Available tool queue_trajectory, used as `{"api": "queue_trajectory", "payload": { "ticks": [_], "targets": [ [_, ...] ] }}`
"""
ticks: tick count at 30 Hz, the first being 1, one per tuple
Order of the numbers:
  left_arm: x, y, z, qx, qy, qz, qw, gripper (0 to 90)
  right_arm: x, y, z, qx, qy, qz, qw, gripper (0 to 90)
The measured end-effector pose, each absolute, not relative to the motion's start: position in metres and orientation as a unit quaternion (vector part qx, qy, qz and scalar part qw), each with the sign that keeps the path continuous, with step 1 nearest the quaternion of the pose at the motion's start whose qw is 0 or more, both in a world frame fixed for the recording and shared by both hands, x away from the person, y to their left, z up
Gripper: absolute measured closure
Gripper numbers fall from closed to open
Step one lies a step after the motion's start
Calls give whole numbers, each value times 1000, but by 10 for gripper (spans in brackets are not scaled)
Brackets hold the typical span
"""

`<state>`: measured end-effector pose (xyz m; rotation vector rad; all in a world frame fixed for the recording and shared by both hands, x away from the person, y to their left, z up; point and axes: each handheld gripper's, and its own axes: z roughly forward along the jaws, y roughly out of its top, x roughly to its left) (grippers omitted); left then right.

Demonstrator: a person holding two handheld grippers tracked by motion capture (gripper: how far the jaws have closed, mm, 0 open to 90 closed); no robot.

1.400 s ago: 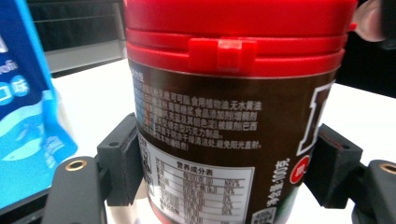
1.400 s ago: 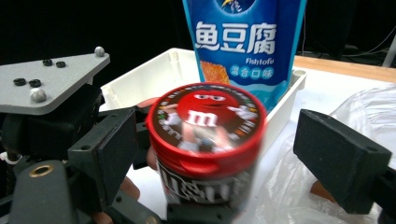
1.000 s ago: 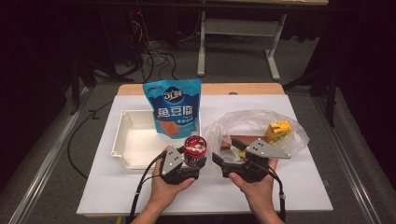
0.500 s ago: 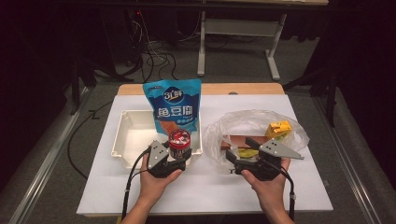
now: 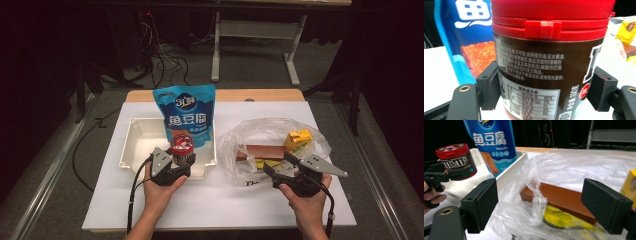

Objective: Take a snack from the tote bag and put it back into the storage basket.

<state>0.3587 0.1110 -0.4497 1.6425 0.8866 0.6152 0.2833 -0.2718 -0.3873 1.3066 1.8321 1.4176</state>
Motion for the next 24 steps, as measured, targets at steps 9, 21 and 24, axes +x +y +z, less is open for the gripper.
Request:
{"api": "queue_trajectory", "payload": {
  "ticks": [9,21,24],
  "targets": [
    [370,115,-459,696,393,248,547,264,280,-284,-389,482,658,522,247,149],
    [385,111,-466,715,409,212,527,264,280,-287,-392,483,661,517,251,151],
    [388,112,-466,721,413,204,517,264,280,-287,-392,482,661,517,251,151]
  ]
}}
